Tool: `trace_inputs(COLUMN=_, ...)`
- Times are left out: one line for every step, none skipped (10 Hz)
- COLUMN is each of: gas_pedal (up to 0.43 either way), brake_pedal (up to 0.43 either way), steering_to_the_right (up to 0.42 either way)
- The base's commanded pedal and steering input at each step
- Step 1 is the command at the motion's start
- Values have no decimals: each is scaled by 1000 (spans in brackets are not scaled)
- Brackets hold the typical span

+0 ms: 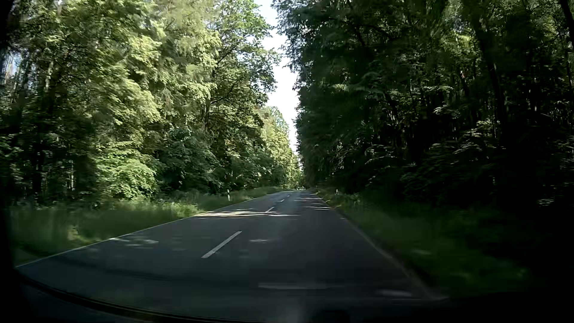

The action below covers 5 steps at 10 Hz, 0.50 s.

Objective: Follow the waypoints while adhering to traffic rules and regulations

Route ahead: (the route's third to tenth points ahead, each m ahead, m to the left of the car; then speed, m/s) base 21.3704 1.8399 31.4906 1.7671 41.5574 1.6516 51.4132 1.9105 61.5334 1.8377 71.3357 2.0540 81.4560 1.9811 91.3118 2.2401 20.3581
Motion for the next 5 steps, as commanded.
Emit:
trace_inputs(gas_pedal=311, brake_pedal=30, steering_to_the_right=0)
trace_inputs(gas_pedal=311, brake_pedal=30, steering_to_the_right=0)
trace_inputs(gas_pedal=319, brake_pedal=30, steering_to_the_right=0)
trace_inputs(gas_pedal=331, brake_pedal=30, steering_to_the_right=0)
trace_inputs(gas_pedal=339, brake_pedal=30, steering_to_the_right=0)
